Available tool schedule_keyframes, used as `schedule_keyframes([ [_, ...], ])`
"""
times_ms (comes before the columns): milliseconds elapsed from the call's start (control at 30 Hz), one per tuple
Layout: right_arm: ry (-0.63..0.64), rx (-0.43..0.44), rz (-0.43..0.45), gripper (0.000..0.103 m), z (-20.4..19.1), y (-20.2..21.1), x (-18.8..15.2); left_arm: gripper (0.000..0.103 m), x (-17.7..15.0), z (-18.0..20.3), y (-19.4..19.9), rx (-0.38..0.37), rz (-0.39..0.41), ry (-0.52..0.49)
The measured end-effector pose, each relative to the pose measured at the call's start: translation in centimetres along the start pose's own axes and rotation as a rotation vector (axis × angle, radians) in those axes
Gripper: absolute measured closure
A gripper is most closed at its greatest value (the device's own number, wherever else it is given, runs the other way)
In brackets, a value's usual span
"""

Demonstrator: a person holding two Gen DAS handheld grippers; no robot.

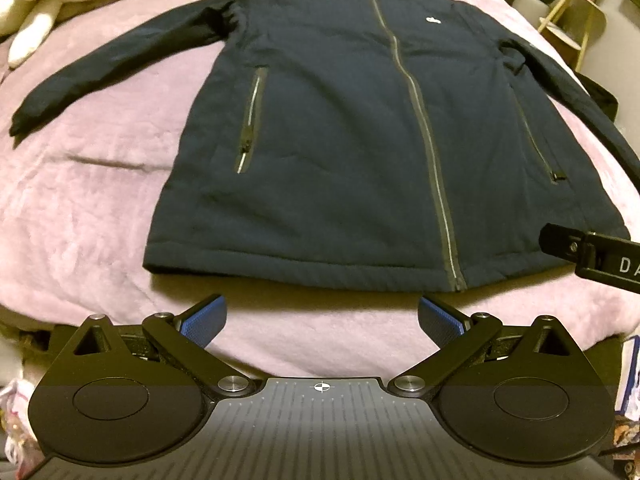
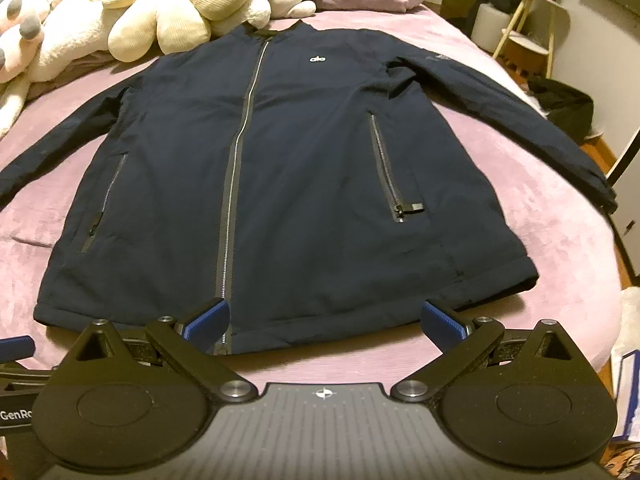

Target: Fold large clothes

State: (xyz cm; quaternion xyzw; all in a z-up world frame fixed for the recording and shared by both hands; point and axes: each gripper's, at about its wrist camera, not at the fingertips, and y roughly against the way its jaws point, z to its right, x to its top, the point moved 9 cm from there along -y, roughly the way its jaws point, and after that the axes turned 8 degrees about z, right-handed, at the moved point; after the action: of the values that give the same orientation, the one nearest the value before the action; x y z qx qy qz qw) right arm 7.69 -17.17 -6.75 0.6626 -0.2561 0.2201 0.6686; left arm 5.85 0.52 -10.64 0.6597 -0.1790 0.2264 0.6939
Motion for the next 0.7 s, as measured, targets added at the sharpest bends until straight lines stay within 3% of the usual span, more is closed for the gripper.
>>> schedule_keyframes([
  [267, -0.086, 0.159, 0.048, 0.001, 0.2, -0.9, 0.4, 0.000, 1.7, 0.2, -1.3, -0.053, 0.000, 0.034],
  [367, -0.183, 0.257, 0.142, 0.001, 1.3, -0.8, 1.7, 0.000, 3.8, 0.4, -2.0, -0.066, 0.048, 0.026],
  [467, -0.269, 0.337, 0.309, 0.001, 3.8, -0.5, 4.2, 0.000, 7.0, 0.7, -3.3, -0.076, 0.128, 0.013],
  [567, -0.292, 0.290, 0.367, 0.001, 7.4, -1.8, 6.7, 0.000, 10.7, 1.4, -5.6, -0.066, 0.184, -0.040],
  [700, -0.467, 0.185, 0.426, 0.001, 15.9, -5.1, 10.3, 0.000, 15.1, 2.5, -9.2, -0.059, 0.249, -0.034],
])
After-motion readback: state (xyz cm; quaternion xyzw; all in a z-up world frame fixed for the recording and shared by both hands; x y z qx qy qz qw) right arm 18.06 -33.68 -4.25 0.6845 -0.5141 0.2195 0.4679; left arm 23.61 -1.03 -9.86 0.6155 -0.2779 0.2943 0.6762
